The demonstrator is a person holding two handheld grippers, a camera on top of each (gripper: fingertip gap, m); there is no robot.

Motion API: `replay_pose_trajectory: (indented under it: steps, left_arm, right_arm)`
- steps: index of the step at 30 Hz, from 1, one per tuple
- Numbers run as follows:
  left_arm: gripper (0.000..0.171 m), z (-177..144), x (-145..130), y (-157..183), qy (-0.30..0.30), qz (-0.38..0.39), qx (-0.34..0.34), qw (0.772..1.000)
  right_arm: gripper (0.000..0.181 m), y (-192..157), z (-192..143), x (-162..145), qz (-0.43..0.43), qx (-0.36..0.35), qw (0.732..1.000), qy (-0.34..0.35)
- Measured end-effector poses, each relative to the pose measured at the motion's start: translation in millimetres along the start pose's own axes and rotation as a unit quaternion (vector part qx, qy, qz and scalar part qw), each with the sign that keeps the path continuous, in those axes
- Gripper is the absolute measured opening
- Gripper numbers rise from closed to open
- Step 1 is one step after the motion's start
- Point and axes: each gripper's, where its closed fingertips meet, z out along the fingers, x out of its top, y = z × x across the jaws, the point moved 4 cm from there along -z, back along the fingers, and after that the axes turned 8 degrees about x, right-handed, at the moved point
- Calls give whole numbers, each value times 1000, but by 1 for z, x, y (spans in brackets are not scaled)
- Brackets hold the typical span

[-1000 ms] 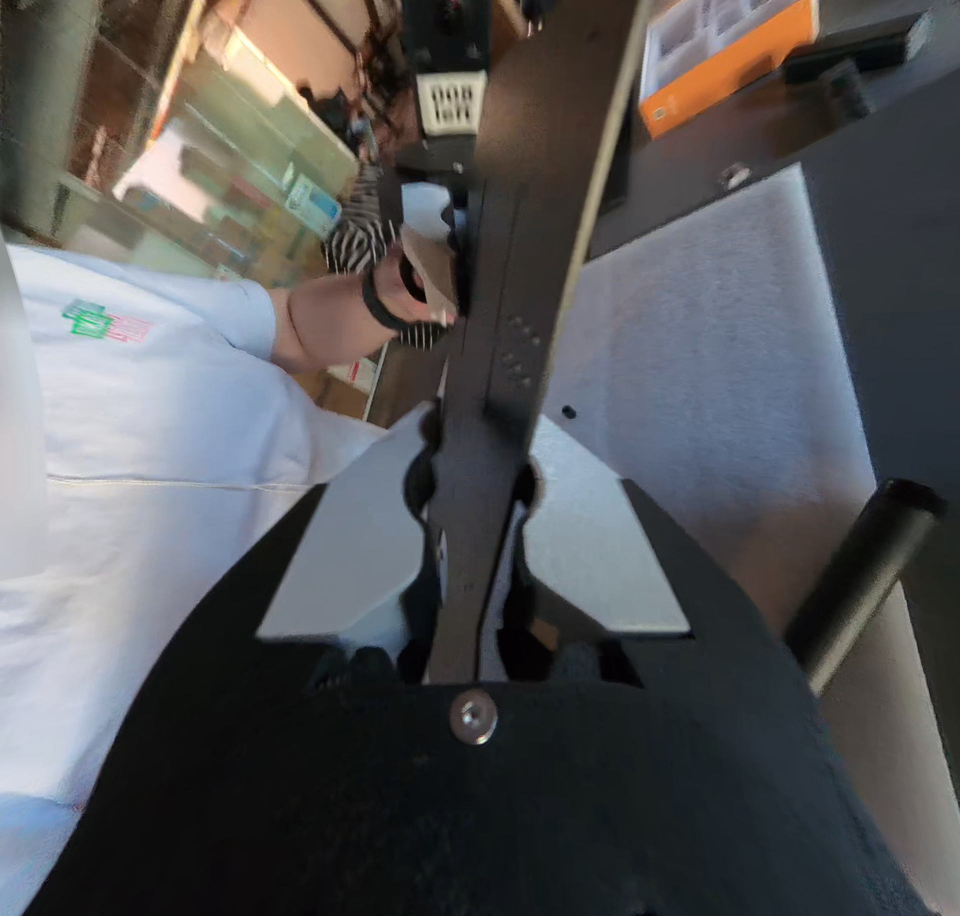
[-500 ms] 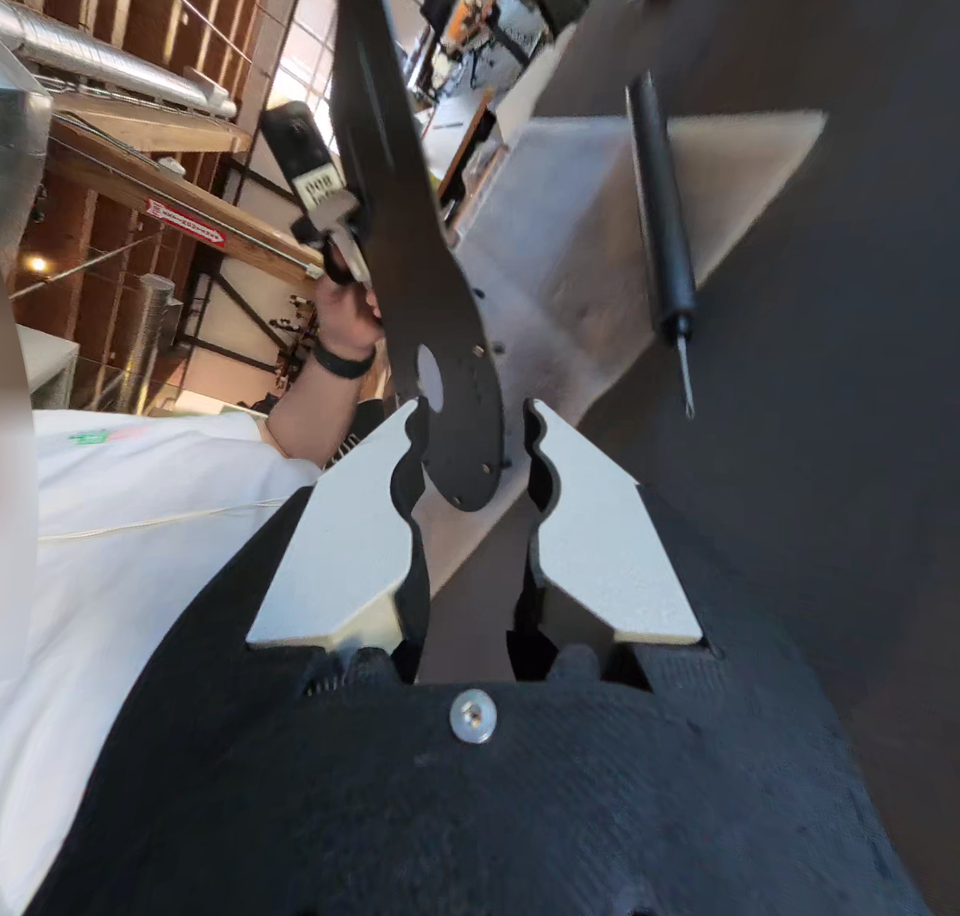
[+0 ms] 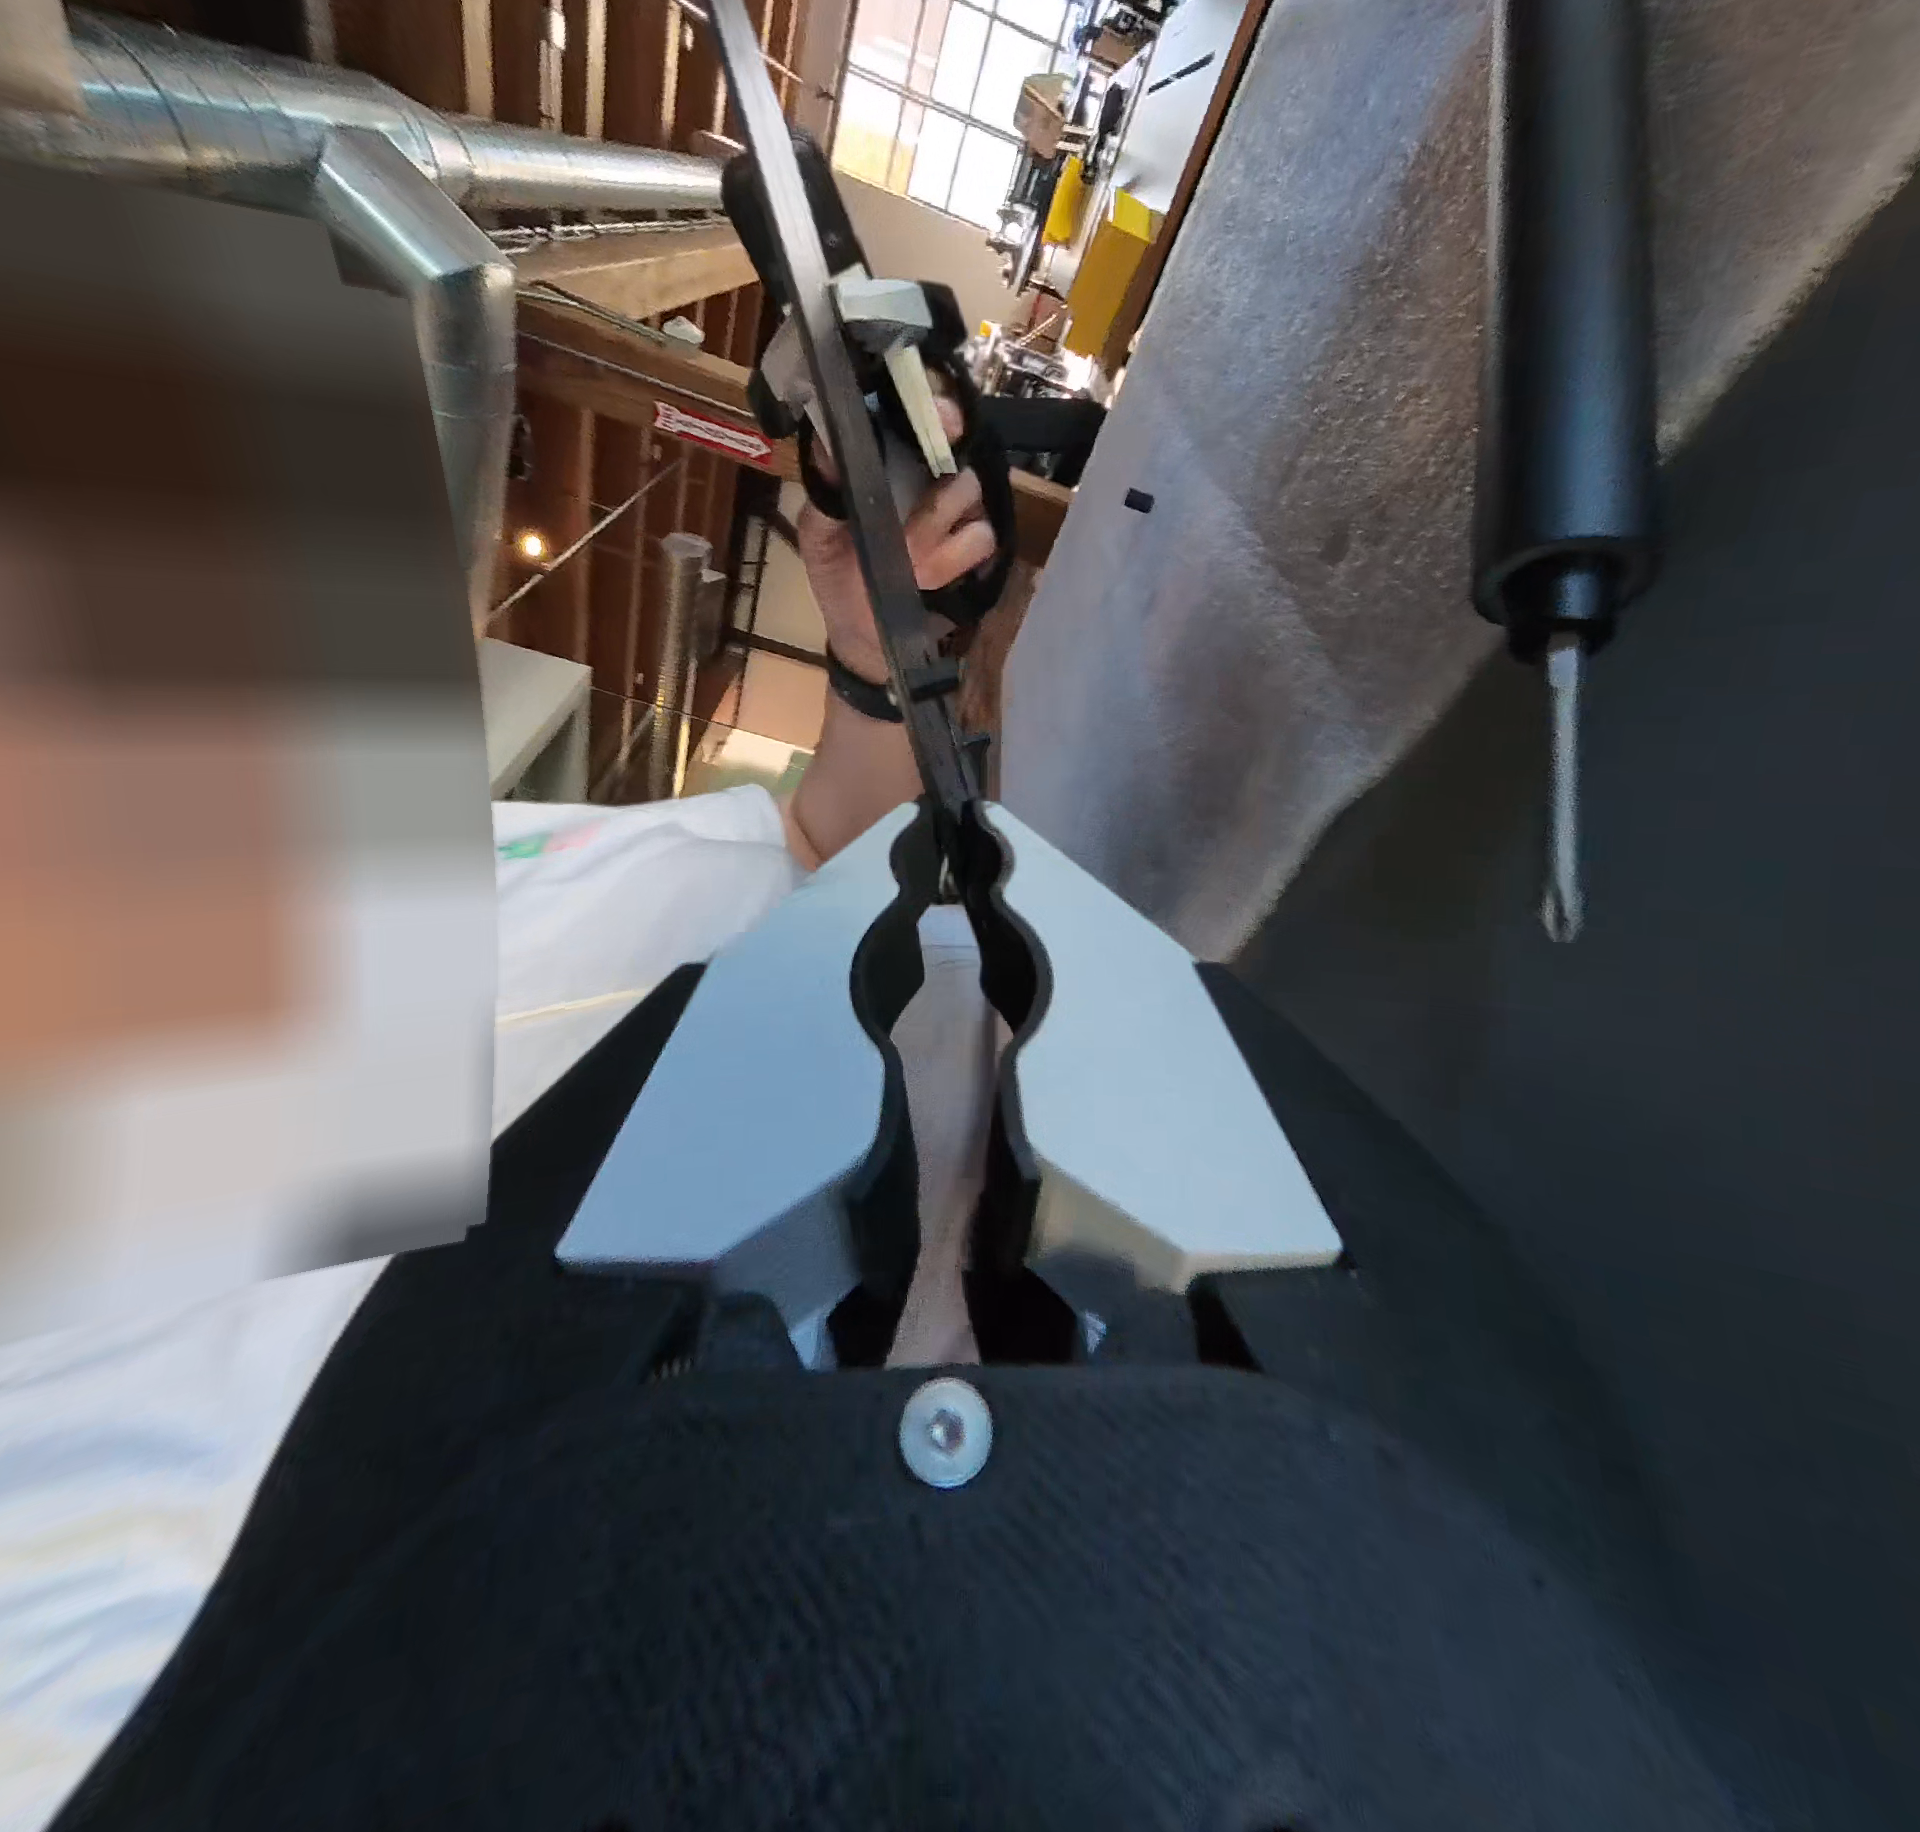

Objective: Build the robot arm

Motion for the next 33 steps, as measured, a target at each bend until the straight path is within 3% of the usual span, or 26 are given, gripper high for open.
replay_pose_trajectory:
  steps: [4,13,33]
  left_arm:
    - [0,-10,10,-7,5,-47,16,999]
    - [3,-23,8,-51,14,-102,62,993]
    - [10,-20,-13,-77,-24,-131,153,979]
  right_arm:
    - [0,-13,12,12,28,36,999,-1]
    - [0,6,24,38,59,-3,998,-9]
    - [4,36,15,35,22,-117,993,2]
